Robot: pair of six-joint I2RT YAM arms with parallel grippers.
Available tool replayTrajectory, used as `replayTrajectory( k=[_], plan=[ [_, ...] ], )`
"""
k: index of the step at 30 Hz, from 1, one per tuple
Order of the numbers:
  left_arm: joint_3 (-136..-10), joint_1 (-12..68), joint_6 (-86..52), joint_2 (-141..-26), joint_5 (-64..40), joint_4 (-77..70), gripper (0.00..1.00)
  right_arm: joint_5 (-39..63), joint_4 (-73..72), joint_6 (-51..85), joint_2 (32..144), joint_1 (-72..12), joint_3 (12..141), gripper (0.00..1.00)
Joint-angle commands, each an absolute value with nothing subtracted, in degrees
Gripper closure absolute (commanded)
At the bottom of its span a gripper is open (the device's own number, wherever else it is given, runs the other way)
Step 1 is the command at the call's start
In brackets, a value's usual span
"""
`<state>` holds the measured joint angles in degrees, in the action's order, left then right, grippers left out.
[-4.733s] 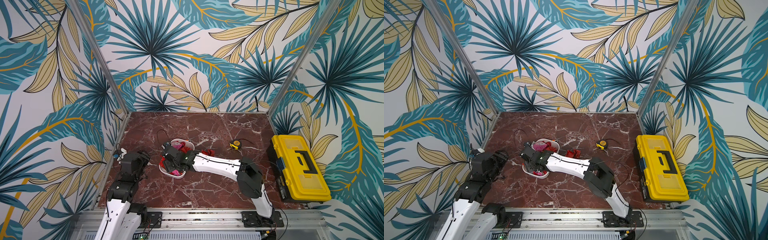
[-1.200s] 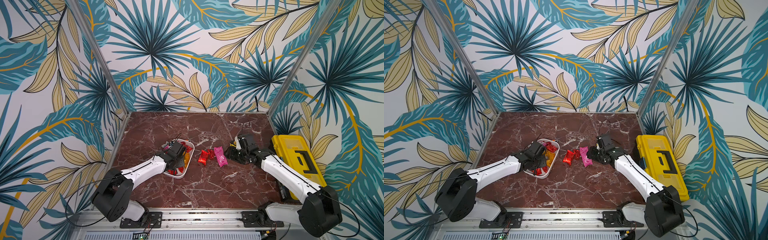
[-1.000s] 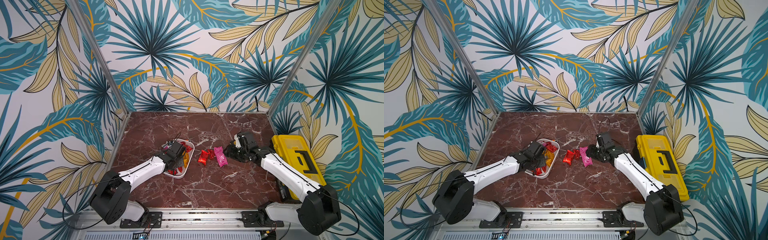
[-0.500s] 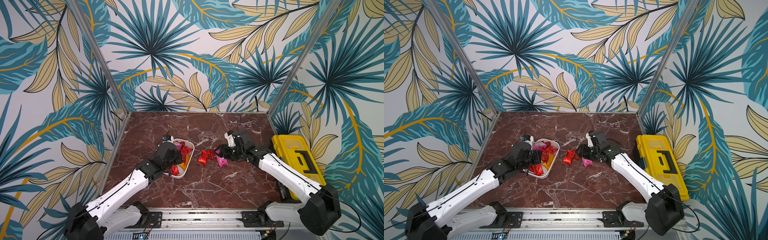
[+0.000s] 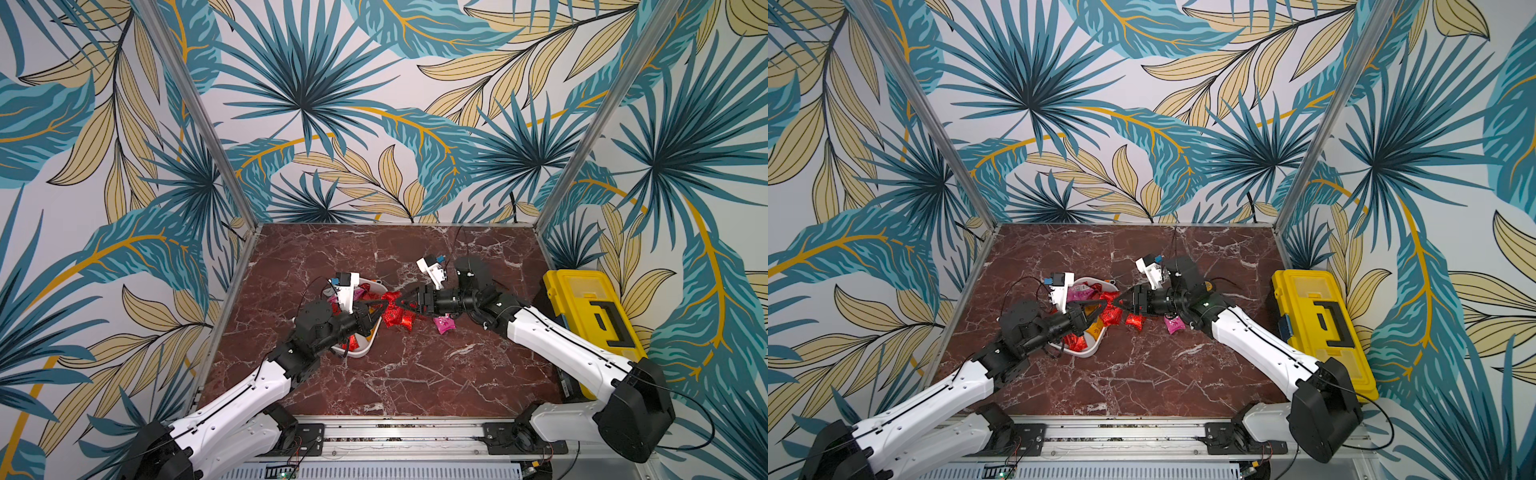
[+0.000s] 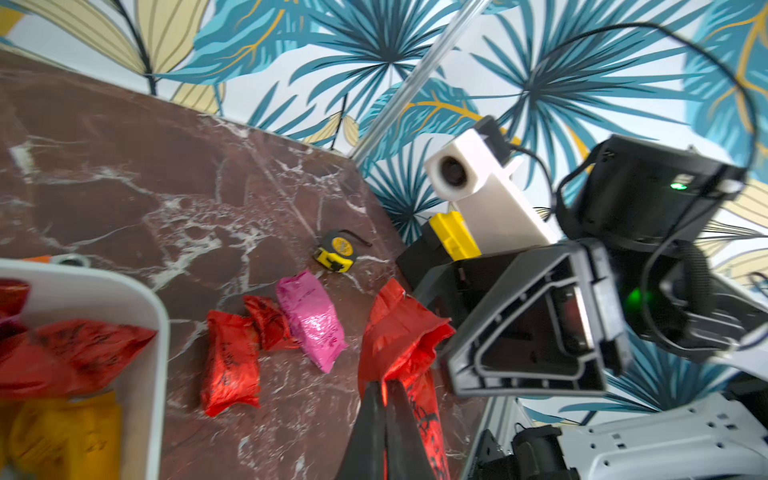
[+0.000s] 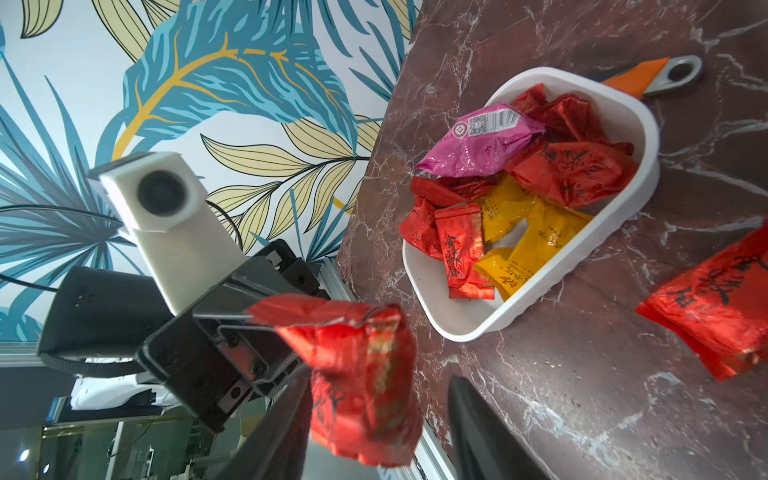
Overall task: Take the tea bags out of the storage box
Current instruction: Pick up the tea bag from the storage box, then place the tea bag at the center of the board.
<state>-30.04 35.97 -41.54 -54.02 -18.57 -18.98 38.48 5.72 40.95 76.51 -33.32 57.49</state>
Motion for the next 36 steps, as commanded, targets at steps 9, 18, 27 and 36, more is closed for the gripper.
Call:
replayTrajectory(
  k=[9, 18, 27, 36],
  plan=[
    [-26.2, 36.1, -45.0, -55.5, -21.6, -32.7, 0.95, 41.6, 0.9, 41.7, 74.4, -33.4, 55.6, 0.75],
    [-27.3, 36.0, -43.2, -52.7, -13.7, -23.6, 0.37, 31.9, 11.5, 39.2, 75.5, -31.9, 56.1, 0.93],
    [-30.9, 34.1, -45.7, -45.0, 10.7, 9.5, 0.31, 11.1, 41.2, 23.3, 77.1, -20.6, 60.7, 0.94],
    [-31.1, 30.7, -47.6, -44.7, 10.3, 13.9, 0.33, -12.2, 51.3, 17.5, 84.2, -15.5, 64.7, 0.94]
  ],
)
